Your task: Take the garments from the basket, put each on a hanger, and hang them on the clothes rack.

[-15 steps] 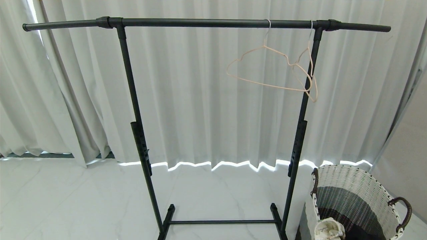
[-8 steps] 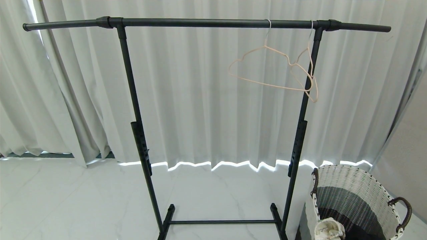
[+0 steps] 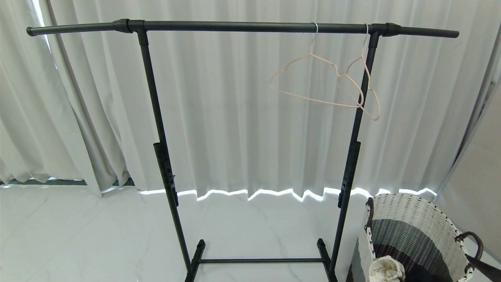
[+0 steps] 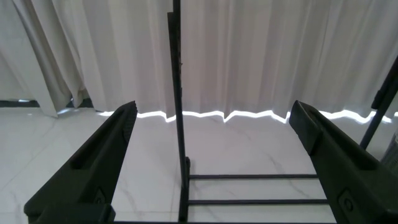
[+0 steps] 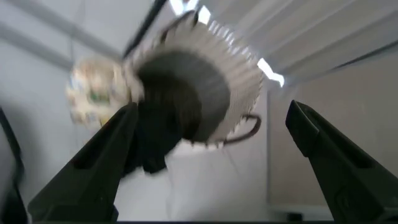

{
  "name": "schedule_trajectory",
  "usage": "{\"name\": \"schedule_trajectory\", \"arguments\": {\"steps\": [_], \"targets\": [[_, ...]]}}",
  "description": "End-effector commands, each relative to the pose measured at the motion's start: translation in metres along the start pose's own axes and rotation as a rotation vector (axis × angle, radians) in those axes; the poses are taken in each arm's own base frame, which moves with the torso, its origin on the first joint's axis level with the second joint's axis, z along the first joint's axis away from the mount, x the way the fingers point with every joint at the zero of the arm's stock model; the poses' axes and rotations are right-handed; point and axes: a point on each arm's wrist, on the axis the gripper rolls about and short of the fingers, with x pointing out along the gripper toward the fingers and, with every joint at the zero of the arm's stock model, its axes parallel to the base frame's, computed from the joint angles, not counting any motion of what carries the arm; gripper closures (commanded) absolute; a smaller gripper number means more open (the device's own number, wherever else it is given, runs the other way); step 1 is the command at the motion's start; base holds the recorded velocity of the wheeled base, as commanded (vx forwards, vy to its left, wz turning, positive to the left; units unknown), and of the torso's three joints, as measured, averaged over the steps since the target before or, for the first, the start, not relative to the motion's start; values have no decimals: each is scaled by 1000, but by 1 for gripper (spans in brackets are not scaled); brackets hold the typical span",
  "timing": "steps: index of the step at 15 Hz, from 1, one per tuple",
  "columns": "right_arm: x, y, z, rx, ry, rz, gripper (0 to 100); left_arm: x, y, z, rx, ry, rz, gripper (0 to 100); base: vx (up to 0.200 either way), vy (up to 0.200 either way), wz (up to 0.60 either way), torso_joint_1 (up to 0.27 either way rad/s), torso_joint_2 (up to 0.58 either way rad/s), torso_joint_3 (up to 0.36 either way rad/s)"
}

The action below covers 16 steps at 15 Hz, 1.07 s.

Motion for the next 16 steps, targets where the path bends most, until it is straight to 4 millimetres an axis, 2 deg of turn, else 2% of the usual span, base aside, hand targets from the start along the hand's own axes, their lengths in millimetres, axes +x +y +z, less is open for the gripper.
{"name": "schedule_trajectory", "arguments": {"steps": [1, 4, 6, 8, 10, 13, 16], "targets": [[58, 14, -36, -82, 282, 220, 0, 0, 0, 0, -1, 0, -1, 0, 0, 0, 0, 0, 0, 0], [74, 38, -67, -93, 357, 332, 0, 0, 0, 0, -1, 0, 1, 0, 0, 0, 0, 0, 0, 0], [90, 46, -79, -129, 361, 386, 0, 0, 0, 0, -1, 0, 1, 0, 0, 0, 0, 0, 0, 0], [109, 44, -82, -157, 338, 395, 0, 0, 0, 0, 0, 0, 1, 0, 0, 0, 0, 0, 0, 0], [119, 40, -84, -169, 351, 400, 0, 0, 0, 0, -1, 0, -1, 0, 0, 0, 0, 0, 0, 0], [150, 21, -85, -194, 348, 370, 0, 0, 0, 0, -1, 0, 1, 0, 0, 0, 0, 0, 0, 0], [163, 20, -88, -197, 337, 368, 0, 0, 0, 0, -1, 0, 1, 0, 0, 0, 0, 0, 0, 0]]}}
